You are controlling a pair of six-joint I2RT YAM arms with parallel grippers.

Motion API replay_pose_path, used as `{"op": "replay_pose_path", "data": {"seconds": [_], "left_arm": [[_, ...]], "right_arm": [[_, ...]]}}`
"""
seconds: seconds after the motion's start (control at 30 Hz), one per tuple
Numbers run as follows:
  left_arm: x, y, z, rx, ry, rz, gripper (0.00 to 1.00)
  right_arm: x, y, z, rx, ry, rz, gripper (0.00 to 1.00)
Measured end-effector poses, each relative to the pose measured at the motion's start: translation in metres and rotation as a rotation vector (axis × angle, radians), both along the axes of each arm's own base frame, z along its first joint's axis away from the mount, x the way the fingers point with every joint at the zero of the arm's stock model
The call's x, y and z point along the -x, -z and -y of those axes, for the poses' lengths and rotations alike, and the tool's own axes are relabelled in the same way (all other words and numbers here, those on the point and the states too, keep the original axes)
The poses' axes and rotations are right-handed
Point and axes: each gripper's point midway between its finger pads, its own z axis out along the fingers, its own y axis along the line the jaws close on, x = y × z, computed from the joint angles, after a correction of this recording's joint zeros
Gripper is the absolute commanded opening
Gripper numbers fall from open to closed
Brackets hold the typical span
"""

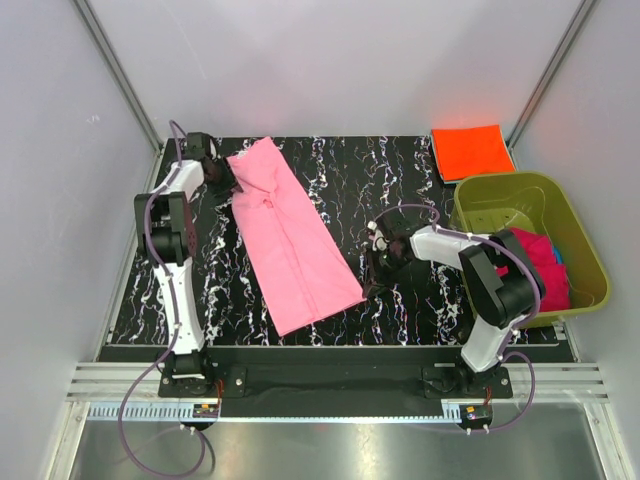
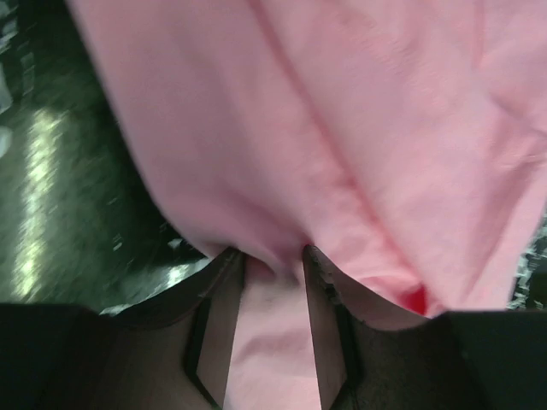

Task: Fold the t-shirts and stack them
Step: Fold the tshirt

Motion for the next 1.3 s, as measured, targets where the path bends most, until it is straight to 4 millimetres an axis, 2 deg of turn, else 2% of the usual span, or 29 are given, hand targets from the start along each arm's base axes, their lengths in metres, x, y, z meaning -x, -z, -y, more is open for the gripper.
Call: {"op": "replay_pose_path", "data": {"seconds": [0.1, 0.3, 0.4, 0.57, 0.77, 0.93, 1.03, 1.13, 1.23, 1.3], "left_arm": [[-0.015, -0.002, 0.005, 0.022, 0.021, 0.027, 0.42], [-0.030, -0.003, 0.025, 0.077, 0.098, 0.060, 0.44], [-0.031, -0.004, 0.041, 0.093, 0.139, 0.068, 0.44], [-0.027, -0.005, 0.078, 0.132, 0.216, 0.072, 0.45], [-0.024, -0.006, 0.144, 0.231, 0.356, 0.107, 0.45], [-0.019, -0.008, 0.175, 0.299, 0.411, 0.117, 0.45], [-0.019, -0.008, 0.175, 0.311, 0.409, 0.116, 0.45], [-0.020, -0.007, 0.163, 0.307, 0.379, 0.109, 0.47], [-0.015, -0.009, 0.134, 0.210, 0.317, 0.078, 0.49], [0.005, -0.014, 0.110, 0.126, 0.272, 0.033, 0.49]], "right_arm": [[0.004, 0.002, 0.000, -0.007, 0.020, -0.005, 0.01], [0.015, 0.001, 0.002, -0.028, 0.089, 0.010, 0.00], [0.026, 0.001, 0.003, -0.036, 0.126, 0.014, 0.00], [0.046, 0.000, 0.001, -0.030, 0.167, 0.008, 0.00], [0.057, -0.007, 0.002, -0.028, 0.230, 0.010, 0.00], [0.069, -0.010, -0.001, -0.029, 0.265, 0.002, 0.00], [0.078, -0.010, -0.006, -0.023, 0.261, -0.004, 0.00], [0.082, -0.014, -0.011, -0.031, 0.261, -0.002, 0.00], [0.080, -0.015, -0.011, -0.032, 0.273, 0.005, 0.00], [0.079, -0.015, -0.011, -0.028, 0.278, 0.010, 0.00]]}}
